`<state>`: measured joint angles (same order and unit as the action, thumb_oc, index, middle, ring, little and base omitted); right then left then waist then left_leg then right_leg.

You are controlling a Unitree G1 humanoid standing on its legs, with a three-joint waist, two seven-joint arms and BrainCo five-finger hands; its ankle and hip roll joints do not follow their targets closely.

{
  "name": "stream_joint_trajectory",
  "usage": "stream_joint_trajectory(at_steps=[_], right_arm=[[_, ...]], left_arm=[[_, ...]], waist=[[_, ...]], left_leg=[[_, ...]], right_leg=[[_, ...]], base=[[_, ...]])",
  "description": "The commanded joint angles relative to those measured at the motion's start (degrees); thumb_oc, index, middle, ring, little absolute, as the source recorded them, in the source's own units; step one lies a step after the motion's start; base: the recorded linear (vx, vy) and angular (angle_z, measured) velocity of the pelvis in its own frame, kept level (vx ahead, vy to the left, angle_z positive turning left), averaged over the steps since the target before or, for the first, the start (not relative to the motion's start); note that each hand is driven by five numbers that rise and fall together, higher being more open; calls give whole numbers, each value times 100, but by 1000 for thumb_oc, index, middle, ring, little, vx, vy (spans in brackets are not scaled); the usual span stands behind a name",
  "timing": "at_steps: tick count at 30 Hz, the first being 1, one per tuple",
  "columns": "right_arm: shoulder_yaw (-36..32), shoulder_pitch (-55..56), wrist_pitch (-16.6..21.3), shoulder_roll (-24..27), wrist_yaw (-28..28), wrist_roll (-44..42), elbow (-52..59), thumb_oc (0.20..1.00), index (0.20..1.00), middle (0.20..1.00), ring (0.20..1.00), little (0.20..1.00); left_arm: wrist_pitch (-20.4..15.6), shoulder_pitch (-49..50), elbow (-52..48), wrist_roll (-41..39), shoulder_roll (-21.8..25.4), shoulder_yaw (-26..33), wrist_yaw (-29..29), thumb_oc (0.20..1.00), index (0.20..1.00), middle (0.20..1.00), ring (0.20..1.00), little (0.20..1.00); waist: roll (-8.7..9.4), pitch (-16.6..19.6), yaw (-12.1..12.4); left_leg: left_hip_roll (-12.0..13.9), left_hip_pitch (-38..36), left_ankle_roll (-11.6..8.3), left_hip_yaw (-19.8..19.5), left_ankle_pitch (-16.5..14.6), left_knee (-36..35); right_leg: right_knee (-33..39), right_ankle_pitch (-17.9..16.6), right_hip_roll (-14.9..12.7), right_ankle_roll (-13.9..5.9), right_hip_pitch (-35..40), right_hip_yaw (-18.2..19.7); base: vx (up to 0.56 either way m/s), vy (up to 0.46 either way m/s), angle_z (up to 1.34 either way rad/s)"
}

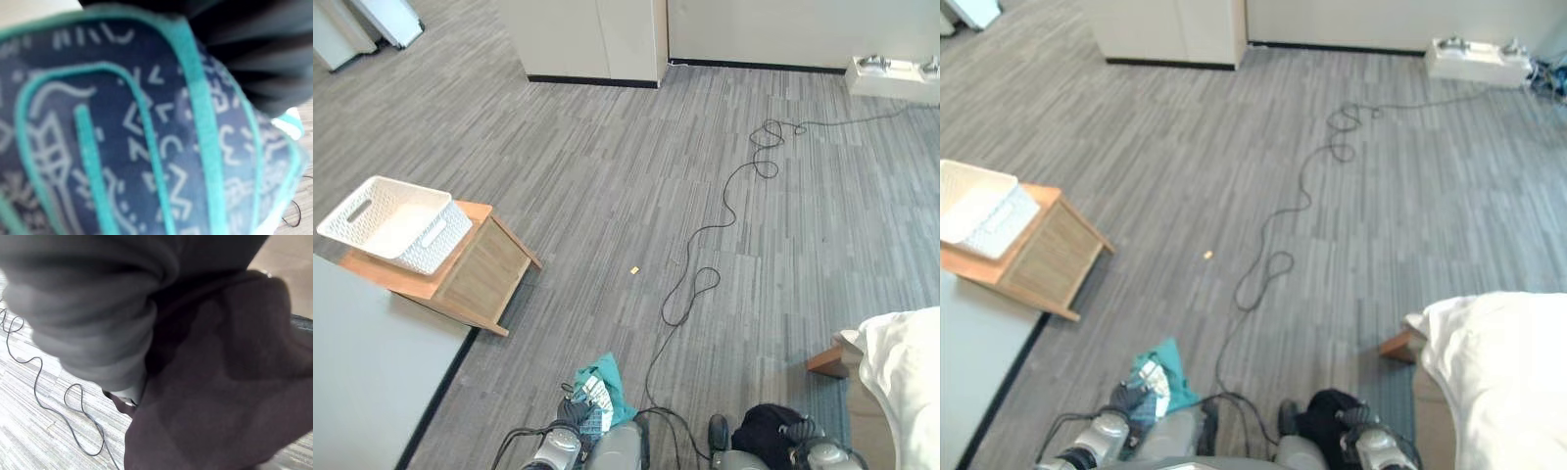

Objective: Tidy up the quilt and then pick up the clothes from the bed and put them into the laundry hamper.

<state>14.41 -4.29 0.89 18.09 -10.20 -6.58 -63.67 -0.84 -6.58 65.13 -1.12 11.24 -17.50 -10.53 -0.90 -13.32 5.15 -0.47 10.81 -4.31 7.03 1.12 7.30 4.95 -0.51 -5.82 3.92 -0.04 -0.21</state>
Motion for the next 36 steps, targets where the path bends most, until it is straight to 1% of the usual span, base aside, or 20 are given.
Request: stream_joint_trajectory(at_steps=[1, 5, 7, 8, 9, 10, 11, 13, 14, 16, 18, 21, 24, 26, 28, 29, 30, 31, 34, 36], right_arm=[[68, 119, 139, 280, -68, 249, 547, 200, 200, 200, 200, 200], [54, 103, 103, 208, -106, 359, 553, 200, 200, 200, 200, 200], [79, 143, 94, 81, -69, 435, 454, 200, 200, 200, 200, 200], [74, 166, 93, 21, -78, 432, 368, 200, 200, 200, 200, 200], [94, 148, 109, -9, -82, 451, 274, 200, 200, 200, 200, 200], [94, 145, 110, -8, -82, 451, 272, 200, 200, 200, 200, 200], [102, 125, 109, -37, -45, 448, 142, 200, 200, 200, 200, 200], [123, 84, 92, -41, -32, 463, 102, 200, 200, 200, 200, 200], [133, 73, 118, -57, -32, 423, 70, 200, 200, 200, 200, 200], [131, 95, 125, -50, -34, 349, 144, 200, 200, 200, 200, 200], [107, 270, 253, -86, -89, 219, 503, 200, 200, 200, 200, 200], [16, 467, 168, -62, -113, 258, 797, 200, 200, 200, 200, 200], [-26, 615, 45, -60, -132, 436, 885, 200, 200, 200, 200, 200], [47, 555, 51, -61, -89, 509, 636, 200, 200, 200, 200, 200], [70, 445, 19, -8, -32, 545, 459, 200, 200, 200, 200, 200], [119, 305, 14, 110, -44, 587, 375, 200, 200, 200, 200, 200], [120, 300, 16, 109, -44, 586, 371, 200, 200, 200, 200, 200], [130, 174, -12, 140, -40, 563, 318, 200, 200, 200, 200, 200], [278, -45, -76, 170, -60, 635, 202, 200, 200, 200, 200, 200], [332, -113, -103, 155, -42, 717, 140, 200, 200, 200, 200, 200]], left_arm=[[-129, 60, -105, 139, -45, 130, -56, 200, 200, 200, 200, 200], [-150, 212, -181, 166, -8, 236, -25, 200, 200, 200, 200, 200], [-99, 289, -89, 196, 17, 326, 9, 200, 200, 200, 200, 200], [-76, 254, -37, 227, 40, 306, 0, 200, 200, 200, 200, 200], [-49, 213, 49, 257, 54, 287, 17, 200, 200, 200, 200, 200], [-49, 211, 50, 257, 53, 287, 17, 200, 200, 200, 200, 200], [-22, 150, 18, 356, 94, 183, 44, 200, 200, 200, 200, 200], [-8, 58, -75, 336, 151, 116, 1, 200, 200, 200, 200, 200], [-23, -45, -117, 303, 147, 61, -33, 200, 200, 200, 200, 200], [-40, -217, -316, 288, 155, -78, -50, 200, 200, 200, 200, 200], [-104, -363, -433, 294, 110, -279, -91, 200, 200, 200, 200, 200], [-154, -530, -458, 245, 112, -271, -95, 200, 200, 200, 200, 200], [-163, -438, -200, 356, 125, -246, -66, 200, 200, 200, 200, 200], [-139, -308, 40, 391, 62, -172, -104, 200, 200, 200, 200, 200], [-112, -219, 239, 333, 17, -62, -82, 200, 200, 200, 200, 200], [-106, -156, 234, 274, 64, 10, -72, 200, 200, 200, 200, 200], [-104, -157, 231, 273, 66, 10, -71, 200, 200, 200, 200, 200], [-62, -131, 214, 270, 105, 3, -118, 200, 200, 200, 200, 200], [-31, -31, 202, 263, 57, 63, -169, 200, 200, 200, 200, 200], [-50, 139, 230, 245, 15, 192, -130, 200, 200, 200, 200, 200]], waist=[[-125, -123, 157], [-103, -75, 420], [91, 47, 509], [181, 79, 557], [300, 49, 567], [287, 62, 580], [309, -38, 408], [27, -135, 199], [-83, -225, 39], [-203, -380, -275], [-244, -424, -555], [-225, -374, -812], [-249, -274, -941], [-291, -245, -985], [-318, -235, -938], [-171, -377, -719], [-191, -382, -731], [-65, -450, -556], [-9, -438, -192], [-126, -294, -13]], left_leg=[[-12, 224, 97, 369, 271, -489], [91, 581, 80, 928, 577, -1000], [-26, 412, 320, 901, 569, -982], [-74, 416, 404, 861, 588, -882], [-198, 280, 499, 829, 482, -893], [-175, 299, 496, 836, 484, -886], [-282, -264, 626, 713, 257, -1072], [-129, -807, 689, 474, 94, -1230], [-97, -1049, 670, 247, -21, -1230], [-90, -1382, 605, -100, -121, -1230], [-56, -1645, 458, -351, -303, -1230], [-12, -2023, 258, -520, -721, -1230], [136, -2601, 115, -660, -1166, -1230], [334, -2696, 14, -718, -876, -603], [437, -2163, -4, -595, -252, 850], [557, -1219, 136, -402, 304, 2534], [579, -1191, 133, -422, 273, 2592], [643, -715, 195, -251, 149, 3268], [526, 88, 133, 315, -156, 3100], [366, 186, 223, 697, -234, 1941]], right_leg=[[5, 1193, 306, -931, 1253, -390], [5, 1475, 334, -980, 1789, -411], [-283, 1428, 255, -1094, 1953, -416], [-824, 1224, 242, -1171, 1797, -427], [-1541, 866, 233, -1413, 1621, -420], [-1542, 853, 250, -1408, 1598, -404], [-3167, -102, 213, -1844, 942, -367], [-4348, -232, 309, -1795, 103, -461], [-4630, 98, 419, -1615, -298, -474], [-4292, 405, 565, -1435, -807, -496], [-2992, 701, 521, -1236, -908, -483], [-789, 230, 21, -1302, -1199, -108], [-401, -77, -111, -1458, -1357, -2], [-654, -198, -28, -1358, -1238, 125], [-641, -174, 25, -1129, -941, 67], [-559, -31, -64, -814, -453, -201], [-558, -31, -45, -812, -449, -219], [-465, 62, -127, -732, -184, -309], [-144, 367, -194, -774, 503, -556], [2, 552, -113, -882, 898, -619]], base=[[516, 107, -10], [592, 100, -23], [696, 89, -33], [622, 100, 20], [345, 74, 56], [587, 176, 53], [548, 156, 21], [655, 143, 35], [574, 64, 77], [554, -16, 85], [577, -131, 90], [620, -197, 95], [658, -253, 37], [585, -254, 23], [562, -360, 28], [459, -367, 33], [464, -401, 54], [316, -208, 18], [552, -132, 14], [632, 68, 13]])
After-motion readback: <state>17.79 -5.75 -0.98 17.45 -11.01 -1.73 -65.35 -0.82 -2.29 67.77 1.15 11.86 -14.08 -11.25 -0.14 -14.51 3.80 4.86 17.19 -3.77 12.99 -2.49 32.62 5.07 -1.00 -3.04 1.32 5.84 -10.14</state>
